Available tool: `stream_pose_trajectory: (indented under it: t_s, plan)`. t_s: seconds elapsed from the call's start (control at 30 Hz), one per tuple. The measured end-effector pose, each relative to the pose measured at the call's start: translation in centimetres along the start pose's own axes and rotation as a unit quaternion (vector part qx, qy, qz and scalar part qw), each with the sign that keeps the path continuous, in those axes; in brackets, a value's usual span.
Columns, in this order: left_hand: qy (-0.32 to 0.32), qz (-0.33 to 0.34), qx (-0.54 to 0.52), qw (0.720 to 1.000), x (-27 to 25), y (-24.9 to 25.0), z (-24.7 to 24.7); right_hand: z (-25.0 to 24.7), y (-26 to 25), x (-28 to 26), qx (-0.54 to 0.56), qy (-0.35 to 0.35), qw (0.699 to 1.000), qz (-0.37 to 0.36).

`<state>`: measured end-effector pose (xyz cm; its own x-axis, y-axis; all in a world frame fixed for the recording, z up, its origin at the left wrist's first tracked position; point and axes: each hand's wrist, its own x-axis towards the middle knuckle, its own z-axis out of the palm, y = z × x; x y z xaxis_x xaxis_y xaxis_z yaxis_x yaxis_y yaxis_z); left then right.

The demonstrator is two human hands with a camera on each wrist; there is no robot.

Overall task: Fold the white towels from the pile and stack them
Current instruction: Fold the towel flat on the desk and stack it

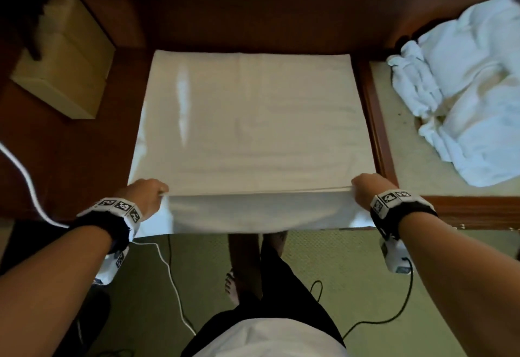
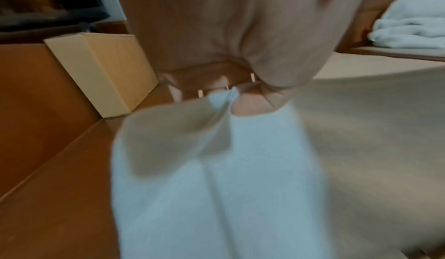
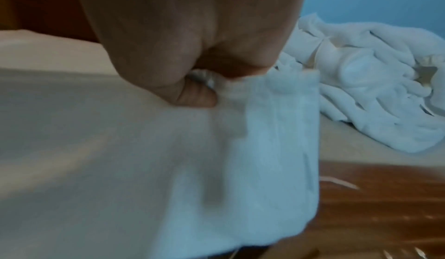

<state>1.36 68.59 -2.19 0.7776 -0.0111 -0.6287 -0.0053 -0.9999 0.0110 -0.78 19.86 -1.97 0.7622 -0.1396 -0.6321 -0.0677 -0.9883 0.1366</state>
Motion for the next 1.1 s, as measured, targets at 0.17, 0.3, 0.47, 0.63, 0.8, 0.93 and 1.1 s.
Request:
stream_pose_trajectory:
  t_s: [0.17,0.3,0.47,0.63,0.8,0.93,1.1]
  plan:
    - [0.085,-0.049,-0.049,0.994,3.2,-0.2,-5.3,-4.9,0.9,3.1,0.057,0.087,0.994,0.014]
    - [0.132,-0.072,-0.086,0.985,6.4,0.1,-8.7,-8.4,1.0,6.7,0.07,0.125,0.99,0.009]
    - [0.166,-0.076,-0.051,0.982,10.7,0.4,-11.3,-11.8,0.6,11.7,0.07,0.125,0.99,0.017]
    - [0.178,-0.078,0.007,0.981,14.7,0.8,-11.1,-11.9,0.2,15.7,0.06,0.116,0.991,0.0]
    - [0.239,-0.054,0.043,0.969,15.7,1.2,-8.7,-9.2,0.1,16.9,0.017,0.205,0.979,0.012]
    - [0.267,0.013,0.016,0.963,14.0,3.0,-3.7,-5.1,-2.7,14.8,0.112,0.318,0.941,-0.043]
    - [0.182,0.03,0.001,0.983,10.9,3.2,4.5,3.4,-6.4,10.0,0.094,0.194,0.972,-0.094]
